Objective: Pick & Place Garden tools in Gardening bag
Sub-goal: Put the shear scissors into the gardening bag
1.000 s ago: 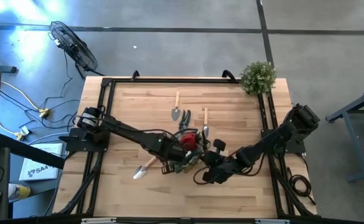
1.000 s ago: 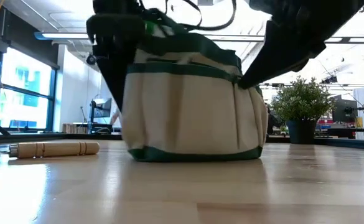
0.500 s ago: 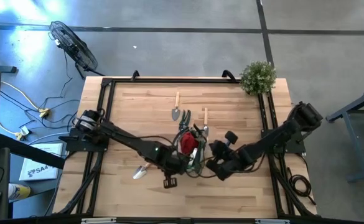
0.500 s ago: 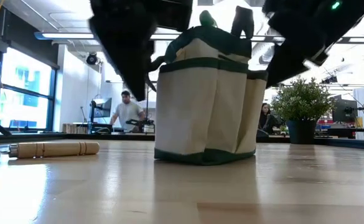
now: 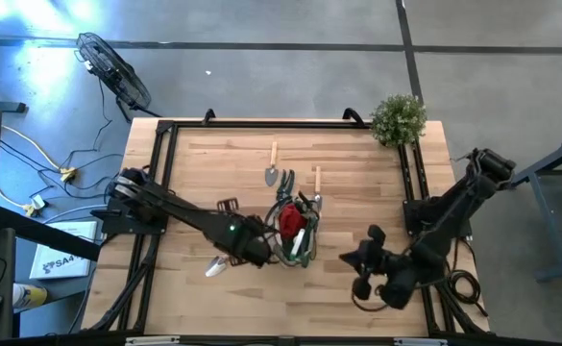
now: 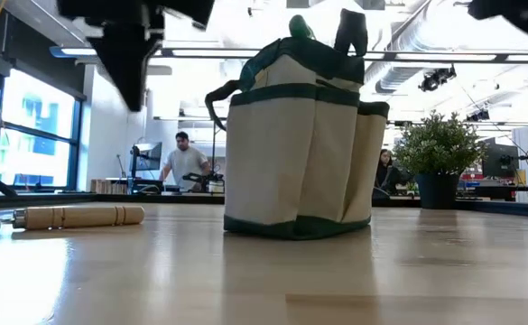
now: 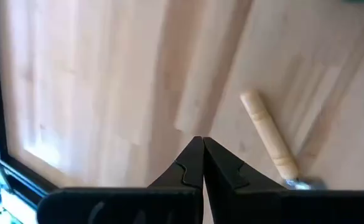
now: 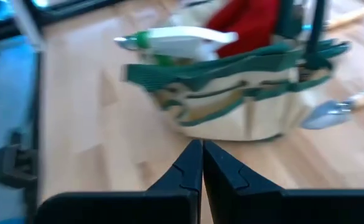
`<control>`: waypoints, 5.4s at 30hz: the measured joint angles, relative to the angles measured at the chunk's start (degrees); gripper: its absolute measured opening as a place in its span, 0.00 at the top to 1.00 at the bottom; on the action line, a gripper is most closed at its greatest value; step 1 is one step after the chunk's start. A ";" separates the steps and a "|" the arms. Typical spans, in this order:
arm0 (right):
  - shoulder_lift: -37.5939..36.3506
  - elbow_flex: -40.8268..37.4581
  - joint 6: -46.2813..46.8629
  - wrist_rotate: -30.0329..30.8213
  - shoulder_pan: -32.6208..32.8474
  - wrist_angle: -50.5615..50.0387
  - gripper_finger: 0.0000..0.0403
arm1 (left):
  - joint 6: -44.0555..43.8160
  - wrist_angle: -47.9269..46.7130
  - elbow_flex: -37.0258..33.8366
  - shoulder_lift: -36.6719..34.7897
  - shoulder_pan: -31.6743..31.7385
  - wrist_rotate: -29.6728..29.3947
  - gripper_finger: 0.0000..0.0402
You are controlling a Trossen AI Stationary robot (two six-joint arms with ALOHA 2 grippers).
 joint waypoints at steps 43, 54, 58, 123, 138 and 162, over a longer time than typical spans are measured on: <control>0.04 0.00 8.92 7.28 4.60 14.05 0.99 | 38.34 35.61 -0.11 -17.43 36.97 18.90 1.00; 0.42 0.01 8.89 16.81 2.60 19.32 0.99 | 34.22 38.21 -0.11 -16.97 36.90 14.13 1.00; 1.73 0.02 8.76 16.05 0.33 20.49 0.99 | 37.02 36.40 -0.16 -14.93 36.88 10.92 0.98; 5.51 0.02 5.92 5.53 -6.37 28.94 0.99 | 15.91 44.86 -0.17 10.55 35.54 22.26 0.43; 5.51 0.02 6.24 5.41 -6.04 29.03 0.99 | 15.56 45.71 -0.20 11.89 33.89 22.37 0.43; 5.51 0.02 6.27 5.81 -5.67 29.14 0.99 | 15.45 46.79 -0.17 14.40 33.89 19.54 0.43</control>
